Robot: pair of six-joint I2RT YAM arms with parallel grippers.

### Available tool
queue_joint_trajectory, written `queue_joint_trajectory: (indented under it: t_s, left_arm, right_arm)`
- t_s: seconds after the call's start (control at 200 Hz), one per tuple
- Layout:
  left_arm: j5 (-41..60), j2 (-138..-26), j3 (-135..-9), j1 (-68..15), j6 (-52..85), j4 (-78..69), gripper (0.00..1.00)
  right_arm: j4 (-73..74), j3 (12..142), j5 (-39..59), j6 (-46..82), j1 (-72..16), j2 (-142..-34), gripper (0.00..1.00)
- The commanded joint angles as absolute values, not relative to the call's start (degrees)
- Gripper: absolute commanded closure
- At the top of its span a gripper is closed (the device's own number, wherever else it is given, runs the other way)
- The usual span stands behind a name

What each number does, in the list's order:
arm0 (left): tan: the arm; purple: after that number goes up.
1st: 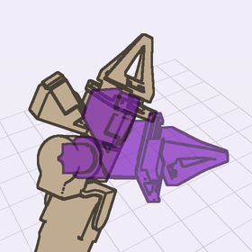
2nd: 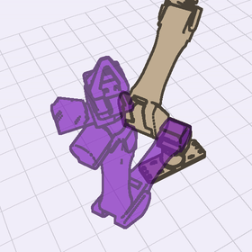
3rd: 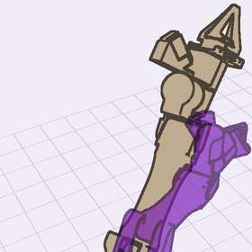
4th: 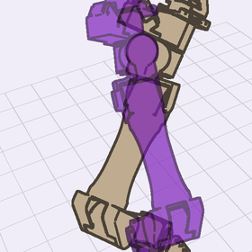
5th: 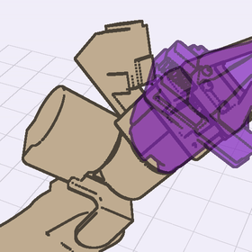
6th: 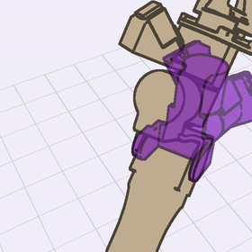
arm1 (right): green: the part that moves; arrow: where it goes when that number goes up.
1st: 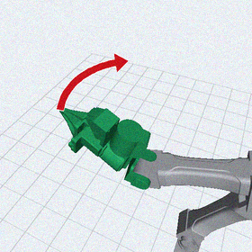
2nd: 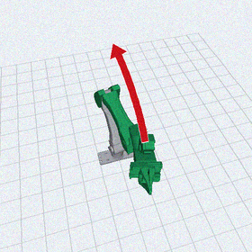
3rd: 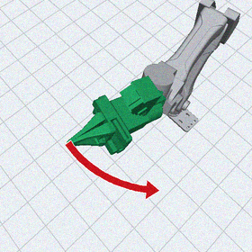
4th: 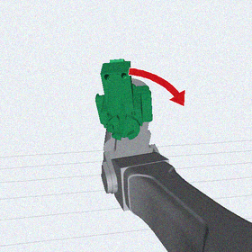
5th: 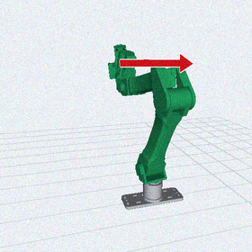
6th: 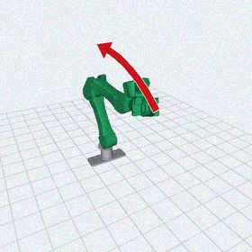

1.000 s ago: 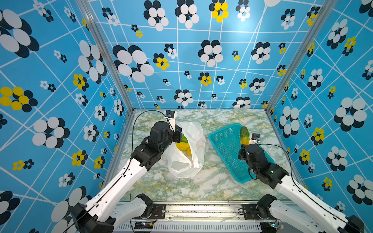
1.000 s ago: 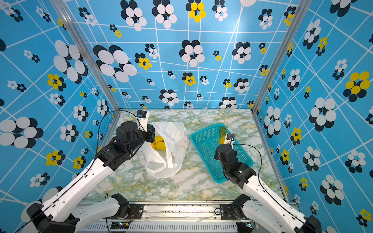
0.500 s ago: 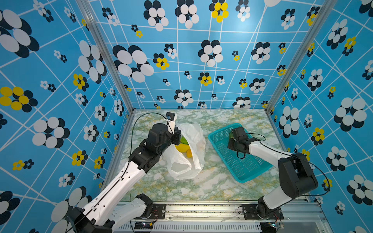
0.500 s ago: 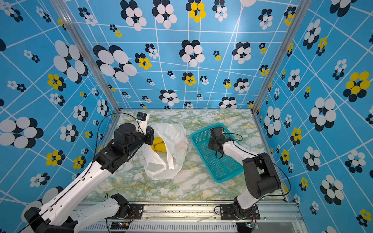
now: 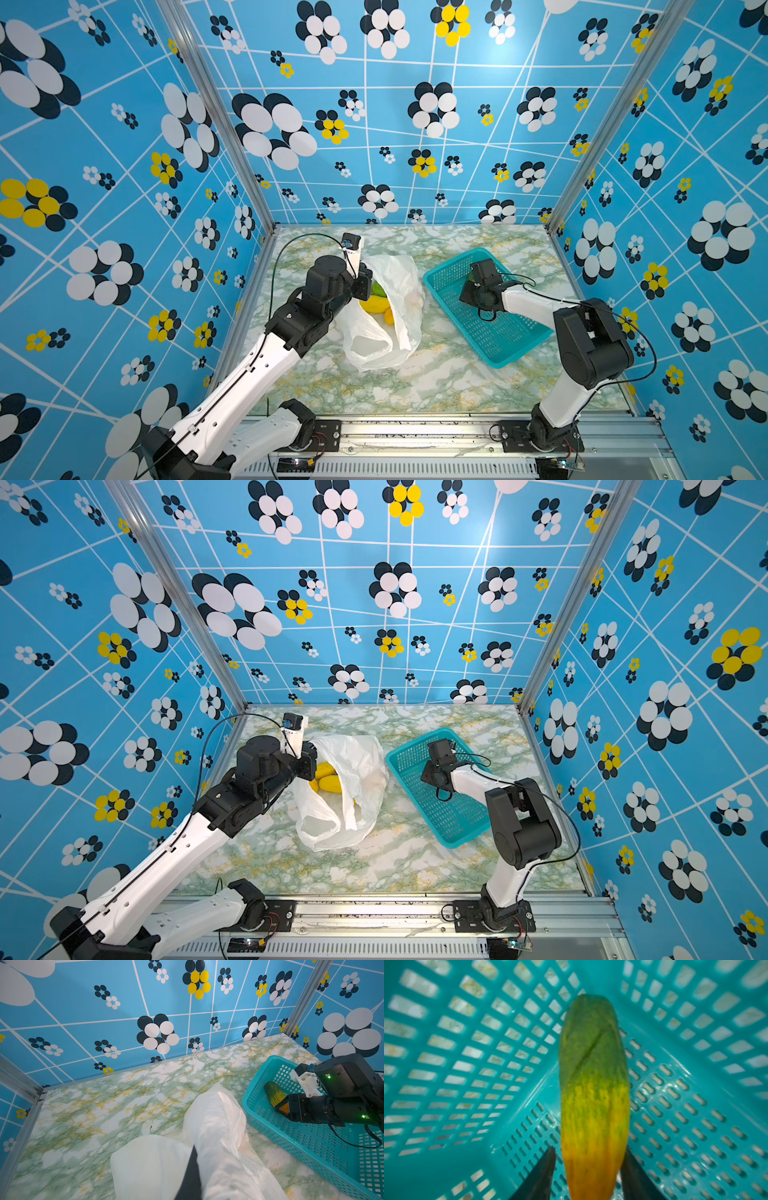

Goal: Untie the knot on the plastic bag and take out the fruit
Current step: 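Carry the papaya over the teal basket with the right gripper and release it, then move the right gripper back to the bag opening held by the left gripper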

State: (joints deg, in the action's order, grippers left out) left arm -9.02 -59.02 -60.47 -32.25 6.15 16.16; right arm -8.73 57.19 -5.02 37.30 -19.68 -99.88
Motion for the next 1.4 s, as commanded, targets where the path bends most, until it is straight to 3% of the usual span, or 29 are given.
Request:
queue_joint_trajectory:
  t_s: [0.0,0.26,0.485,0.685,0.9,1.134,1.399]
  left_arm:
    - [-9.78,-58.93,-60.09,-31.72,5.36,15.64,1.0]
    - [-9.98,-58.16,-59.42,-31.68,5.45,15.38,1.0]
    - [-10.02,-58.01,-59.45,-31.73,5.54,15.38,1.0]
    - [-10.39,-58.36,-59.94,-31.64,5.93,15.97,1.0]
    - [-10.37,-58.28,-60.23,-31.55,6.37,16.38,1.0]
    - [-10.9,-58.72,-60.71,-31.12,6.76,16.92,1.0]
    - [-10.28,-58.71,-60.82,-30.41,7.29,17.14,1.0]
  right_arm:
    - [-4.23,57.96,0.0,38.2,-19.99,-100.07,0.38]
    - [-3.32,58.07,-0.36,37.42,-21.79,-97.99,0.27]
    - [-2.57,52.26,-4.77,35.86,-22.39,-88.05,0.26]
    - [-4.51,47.55,-11.45,27.31,-28.92,-72.56,0.34]
    - [-3.07,45.28,-18.43,10.77,-47.55,-56.3,0.59]
    - [-0.97,44.85,-18.44,-4.44,-66.9,-56.96,0.67]
    - [0.19,45.34,-10.51,-8.57,-76.19,-55.59,0.68]
